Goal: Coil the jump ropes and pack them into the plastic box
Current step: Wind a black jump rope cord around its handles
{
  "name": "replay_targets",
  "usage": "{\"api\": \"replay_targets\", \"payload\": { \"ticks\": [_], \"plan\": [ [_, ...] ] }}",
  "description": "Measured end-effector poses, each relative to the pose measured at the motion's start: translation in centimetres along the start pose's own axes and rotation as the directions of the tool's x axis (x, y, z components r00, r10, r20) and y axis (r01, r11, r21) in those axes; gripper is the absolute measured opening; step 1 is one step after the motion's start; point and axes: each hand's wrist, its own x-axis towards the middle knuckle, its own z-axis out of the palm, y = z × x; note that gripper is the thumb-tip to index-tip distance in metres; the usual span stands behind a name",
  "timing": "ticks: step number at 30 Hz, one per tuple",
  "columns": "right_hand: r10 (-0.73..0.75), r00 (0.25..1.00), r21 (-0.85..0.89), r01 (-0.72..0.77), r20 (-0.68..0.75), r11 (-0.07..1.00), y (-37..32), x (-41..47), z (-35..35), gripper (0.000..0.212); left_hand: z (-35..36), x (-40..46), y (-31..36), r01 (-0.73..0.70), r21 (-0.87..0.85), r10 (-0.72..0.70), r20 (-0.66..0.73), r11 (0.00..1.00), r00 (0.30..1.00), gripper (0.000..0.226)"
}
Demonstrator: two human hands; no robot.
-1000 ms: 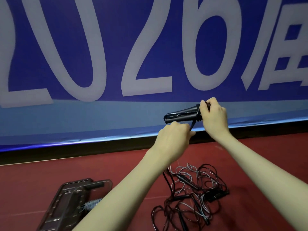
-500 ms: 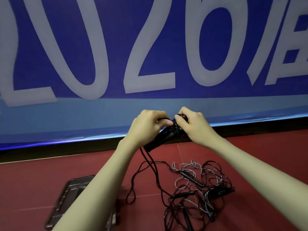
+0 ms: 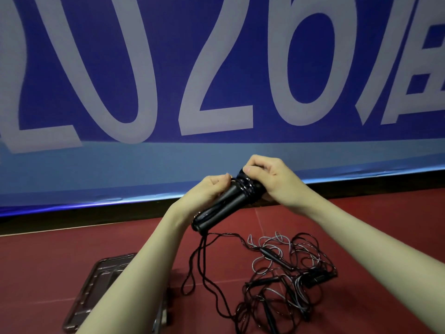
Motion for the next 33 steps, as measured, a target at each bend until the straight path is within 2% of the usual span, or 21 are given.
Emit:
{"api": "replay_targets", "payload": {
  "ticks": [1,3,7,11,15,18,20,23,25,27,30,33],
  "plan": [
    [0.011,0.999,0.048,-0.009,-0.039,0.999,-0.3,0.1,-0.1,0.023,0.2,0.3,-0.2,0.001,-0.132,-0.001,0.002,0.991,1.0,0.045],
    [0.042,0.992,0.179,-0.02,-0.123,0.984,-0.9,0.3,-0.2,0.029,1.1,0.8,-0.9,0.006,-0.199,-0.02,-0.066,0.98,0.998,0.022],
    [0.059,0.966,0.214,-0.004,-0.251,0.977,-1.1,0.6,-0.6,0.033,3.6,1.5,-1.9,0.145,-0.166,-0.169,-0.139,0.975,0.976,0.039],
    [0.164,0.886,0.267,-0.047,-0.435,0.962,0.1,0.8,-1.3,0.035,5.2,2.1,-1.1,0.135,-0.196,-0.185,-0.269,0.971,0.945,0.045],
    [0.299,0.758,0.395,-0.059,-0.58,0.917,0.8,1.6,-3.0,0.029,6.6,2.1,-1.8,0.033,-0.039,-0.045,-0.37,0.999,0.928,0.046],
    [0.394,0.668,0.492,-0.047,-0.632,0.869,1.4,1.7,-5.0,0.028,7.4,1.3,-3.2,-0.047,0.206,0.11,-0.307,0.977,0.945,0.041],
    [0.43,0.623,0.504,-0.065,-0.654,0.861,2.3,1.5,-5.9,0.029,8.1,1.0,-3.4,-0.044,0.361,0.14,-0.245,0.931,0.959,0.036],
    [0.426,0.572,0.449,-0.109,-0.701,0.887,3.9,1.3,-6.4,0.03,8.8,1.2,-2.5,-0.066,0.61,0.192,-0.144,0.79,0.971,0.033],
    [0.377,0.553,0.348,-0.162,-0.743,0.924,4.6,1.4,-6.8,0.029,9.1,1.5,-1.9,-0.129,0.783,0.274,-0.056,0.609,0.96,0.032],
    [0.315,0.554,0.245,-0.198,-0.77,0.949,5.0,1.3,-7.0,0.029,9.3,1.5,-0.9,-0.223,0.872,0.381,0.047,0.435,0.923,0.032],
    [0.157,0.621,0.01,-0.233,-0.768,0.972,5.4,0.8,-6.5,0.029,9.0,1.5,0.3,-0.365,0.909,0.552,0.201,0.203,0.809,0.033],
    [0.003,0.717,-0.224,-0.221,-0.697,0.949,5.4,0.3,-6.0,0.028,7.5,1.4,1.6,-0.369,0.92,0.587,0.226,0.135,0.777,0.037]
  ]
}}
